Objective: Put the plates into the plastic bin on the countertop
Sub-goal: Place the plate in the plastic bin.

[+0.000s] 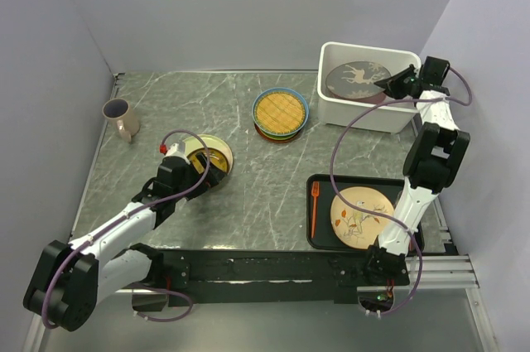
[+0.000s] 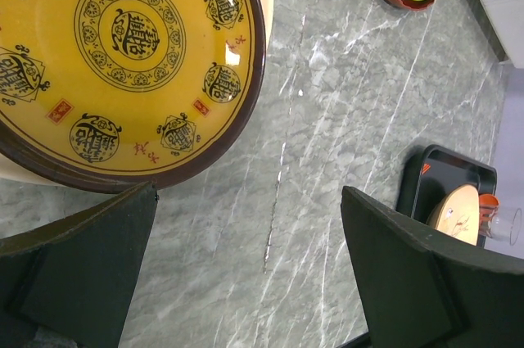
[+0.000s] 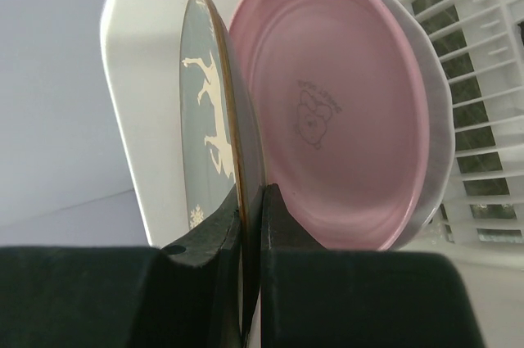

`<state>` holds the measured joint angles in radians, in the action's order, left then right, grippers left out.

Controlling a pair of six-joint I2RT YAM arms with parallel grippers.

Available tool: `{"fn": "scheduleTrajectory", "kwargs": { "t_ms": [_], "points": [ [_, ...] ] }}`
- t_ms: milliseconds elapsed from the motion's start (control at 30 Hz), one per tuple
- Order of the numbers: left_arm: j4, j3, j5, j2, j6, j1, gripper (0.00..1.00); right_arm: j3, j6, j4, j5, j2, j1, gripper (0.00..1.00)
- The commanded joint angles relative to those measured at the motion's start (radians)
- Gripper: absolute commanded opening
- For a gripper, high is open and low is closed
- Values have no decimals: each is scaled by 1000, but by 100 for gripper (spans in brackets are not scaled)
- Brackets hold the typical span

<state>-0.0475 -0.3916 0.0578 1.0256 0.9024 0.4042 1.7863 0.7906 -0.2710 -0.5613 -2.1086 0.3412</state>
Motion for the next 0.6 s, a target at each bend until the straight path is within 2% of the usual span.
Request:
{"fn": "scheduleTrajectory", "kwargs": {
  "t_ms": [0,167,233,400,567],
  "points": [
    [-22,-39,14,-2,-22,-4,99,50,32,93,-54,25,-11,0],
    [-17,-43,10,-13,-26,-4,99,36,22,95,-52,21,-14,0],
    [-18,-44,14,-12,-28,-4,99,18,27,110,-52,22,-16,4],
    [-17,-47,17,-9,-30,-4,99,2,18,99,-49,24,-18,21],
    [-11,-52,24,-13,-36,-4,99,-18,15,104,-45,25,-18,22]
  ]
}}
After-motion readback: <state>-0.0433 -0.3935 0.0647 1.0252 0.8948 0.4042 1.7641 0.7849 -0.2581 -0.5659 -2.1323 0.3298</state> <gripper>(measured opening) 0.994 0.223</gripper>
